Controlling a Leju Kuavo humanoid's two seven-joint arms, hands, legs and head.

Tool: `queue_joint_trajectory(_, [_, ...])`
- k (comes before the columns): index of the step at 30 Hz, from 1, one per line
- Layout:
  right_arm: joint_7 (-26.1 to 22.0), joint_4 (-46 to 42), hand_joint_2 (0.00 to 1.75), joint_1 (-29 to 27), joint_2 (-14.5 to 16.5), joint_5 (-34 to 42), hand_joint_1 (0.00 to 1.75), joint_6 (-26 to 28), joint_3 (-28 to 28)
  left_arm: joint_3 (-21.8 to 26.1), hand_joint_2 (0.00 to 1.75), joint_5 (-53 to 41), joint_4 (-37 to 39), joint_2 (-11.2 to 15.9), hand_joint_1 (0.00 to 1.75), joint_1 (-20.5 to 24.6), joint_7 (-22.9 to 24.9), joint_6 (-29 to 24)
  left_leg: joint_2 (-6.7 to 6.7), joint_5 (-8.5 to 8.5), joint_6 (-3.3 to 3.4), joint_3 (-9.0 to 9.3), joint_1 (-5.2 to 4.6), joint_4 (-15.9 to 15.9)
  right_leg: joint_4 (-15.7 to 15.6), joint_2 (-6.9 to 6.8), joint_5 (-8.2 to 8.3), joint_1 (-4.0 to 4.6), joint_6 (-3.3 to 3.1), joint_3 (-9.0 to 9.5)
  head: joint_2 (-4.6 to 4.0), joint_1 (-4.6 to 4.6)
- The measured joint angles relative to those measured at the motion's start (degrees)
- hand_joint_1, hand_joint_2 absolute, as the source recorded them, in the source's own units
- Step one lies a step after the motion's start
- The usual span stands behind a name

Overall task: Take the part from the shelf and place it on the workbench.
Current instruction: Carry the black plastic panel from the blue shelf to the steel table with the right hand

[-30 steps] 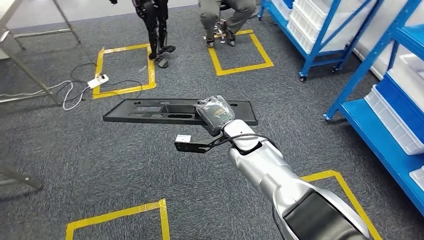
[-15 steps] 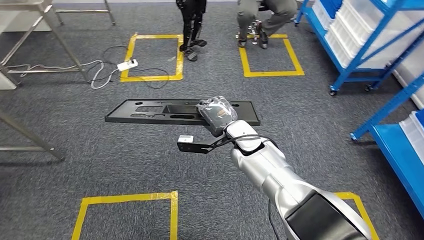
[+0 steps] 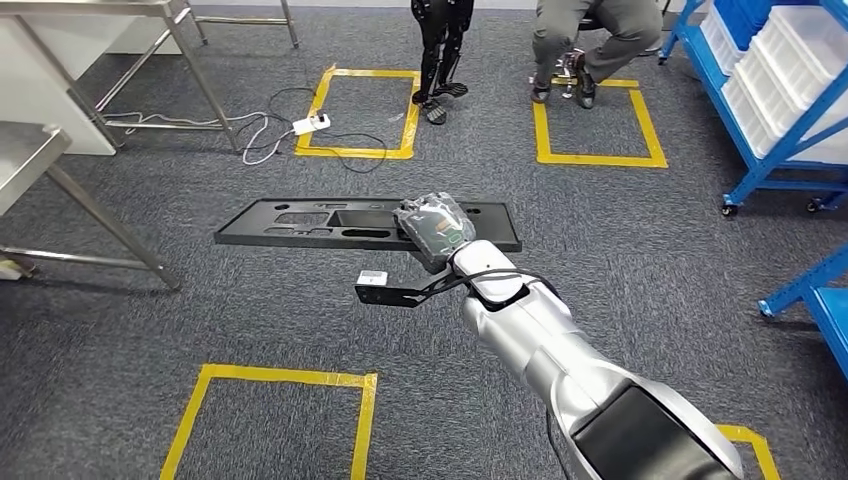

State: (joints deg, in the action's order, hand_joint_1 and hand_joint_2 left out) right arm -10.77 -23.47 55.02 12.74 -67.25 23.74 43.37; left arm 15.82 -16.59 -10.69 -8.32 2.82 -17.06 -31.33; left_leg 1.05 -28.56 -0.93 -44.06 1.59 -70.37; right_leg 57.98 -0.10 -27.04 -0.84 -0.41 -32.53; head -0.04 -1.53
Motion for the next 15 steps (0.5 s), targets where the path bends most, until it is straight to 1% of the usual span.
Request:
queue_joint_trajectory(1, [0.0,0.0,1.75,-0.1,0.0,0.0,1.50,0.0,0.0,0.0,1.75,0.0,0.0,0.0,0.00,0.0,0.0,0.0,-0.43,-1.39,-0.06,-1.42,0.01,-3.5,0.0,-0.76,-0.06,0.28,-0.09,-0.01,0.00,-0.02])
queue_joint_trajectory(2, [0.0,0.0,1.75,-0.2,-0.1,0.0,1.50,0.0,0.0,0.0,1.75,0.0,0.0,0.0,0.00,0.0,0.0,0.0,-0.66,-1.84,-0.05,-2.00,0.02,-5.2,0.0,-1.49,-0.11,0.51,-0.17,-0.01,0.00,-0.01])
queue_joint_trajectory(3, [0.0,0.0,1.75,-0.2,-0.1,0.0,1.50,0.0,0.0,0.0,1.75,0.0,0.0,0.0,0.00,0.0,0.0,0.0,-0.85,-1.29,0.02,-1.42,0.01,-4.7,0.0,-2.17,-0.16,0.69,-0.22,0.01,0.00,-0.02])
queue_joint_trajectory(4, [0.0,0.0,1.75,-0.2,-0.1,0.0,1.50,0.0,0.0,0.0,1.75,0.0,0.0,0.0,0.00,0.0,0.0,0.0,-1.23,0.08,0.19,0.32,-0.02,-2.0,0.0,-2.77,-0.21,0.85,-0.28,0.05,0.00,-0.02])
queue_joint_trajectory(5, [0.0,0.0,1.75,-0.1,-0.1,0.0,1.50,-0.1,0.0,0.0,1.75,0.0,0.0,0.0,0.00,0.0,0.0,0.1,-2.23,1.66,0.48,2.82,-0.16,2.2,0.0,-3.30,-0.27,1.01,-0.32,0.11,0.00,-0.03])
queue_joint_trajectory(6, [0.0,0.0,1.75,0.0,0.0,0.0,1.50,-0.2,0.0,0.0,1.75,0.0,0.0,0.0,0.00,0.1,-0.1,0.1,-3.37,2.81,0.82,5.11,-0.47,6.1,0.1,-3.77,-0.35,1.34,-0.29,0.10,0.00,-0.03])
queue_joint_trajectory(7, [-0.1,0.0,1.75,0.1,0.0,-0.1,1.50,-0.3,0.0,0.0,1.75,0.0,0.0,0.0,0.00,0.2,-0.1,0.1,-4.24,3.48,1.18,6.67,-0.78,8.9,0.1,-4.22,-0.42,1.60,-0.24,0.07,0.00,0.02])
queue_joint_trajectory(8, [-0.1,0.0,1.75,0.2,0.0,-0.1,1.50,-0.4,0.0,0.0,1.75,0.0,0.0,0.0,0.00,0.2,-0.2,0.2,-4.76,3.66,1.51,7.40,-1.10,10.3,0.1,-4.67,-0.48,1.83,-0.13,0.04,0.01,0.04])
queue_joint_trajectory(9, [-0.1,0.0,1.75,0.3,0.0,-0.1,1.50,-0.5,0.0,0.0,1.75,0.0,0.0,0.0,0.00,0.2,-0.2,0.2,-4.49,3.63,1.76,7.39,-1.36,10.7,0.1,-5.18,-0.52,2.00,0.00,-0.01,0.01,0.09])
queue_joint_trajectory(10, [-0.2,0.0,1.75,0.3,0.1,-0.1,1.50,-0.6,0.0,0.0,1.75,0.0,0.0,0.0,0.00,0.2,-0.2,0.2,-3.88,3.82,2.10,7.32,-1.37,10.9,0.1,-5.63,-0.59,2.03,0.16,0.07,0.01,0.13])
queue_joint_trajectory(11, [-0.2,0.0,1.75,0.4,0.2,-0.1,1.50,-0.7,0.0,0.0,1.75,0.0,0.0,0.0,0.00,0.2,-0.2,0.2,-3.36,4.05,2.45,7.40,-1.29,11.2,0.3,-5.33,-0.85,1.96,0.37,-0.08,0.01,0.13])
queue_joint_trajectory(12, [-0.2,0.0,1.75,0.4,0.2,-0.1,1.50,-0.7,0.0,0.0,1.75,0.1,0.0,0.0,0.00,0.2,-0.2,0.2,-2.85,4.34,2.88,7.51,-1.15,11.5,1.2,-4.37,-1.47,1.85,0.49,-0.50,0.00,0.14])
queue_joint_trajectory(13, [-0.2,0.0,1.75,0.5,0.2,-0.1,1.50,-0.7,0.0,0.0,1.75,0.1,0.0,0.0,0.00,0.2,-0.3,0.2,-2.33,4.62,3.29,7.64,-0.97,11.9,3.3,-3.00,-2.59,1.67,0.53,-1.44,0.00,0.20])
queue_joint_trajectory(14, [-0.2,0.0,1.75,0.5,0.1,-0.1,1.50,-0.7,0.0,0.0,1.75,0.1,0.0,0.0,0.00,0.2,-0.3,0.2,-1.76,4.79,3.54,7.69,-0.86,12.0,6.5,-1.50,-4.09,1.34,0.49,-2.97,0.00,0.27])
queue_joint_trajectory(15, [-0.3,0.0,1.75,0.4,0.0,-0.1,1.50,-0.8,0.0,0.0,1.75,0.1,0.0,0.0,0.00,0.3,-0.4,0.2,-1.12,4.88,3.68,7.65,-0.84,12.1,10.5,-0.62,-5.69,1.11,0.43,-4.73,0.00,0.32])
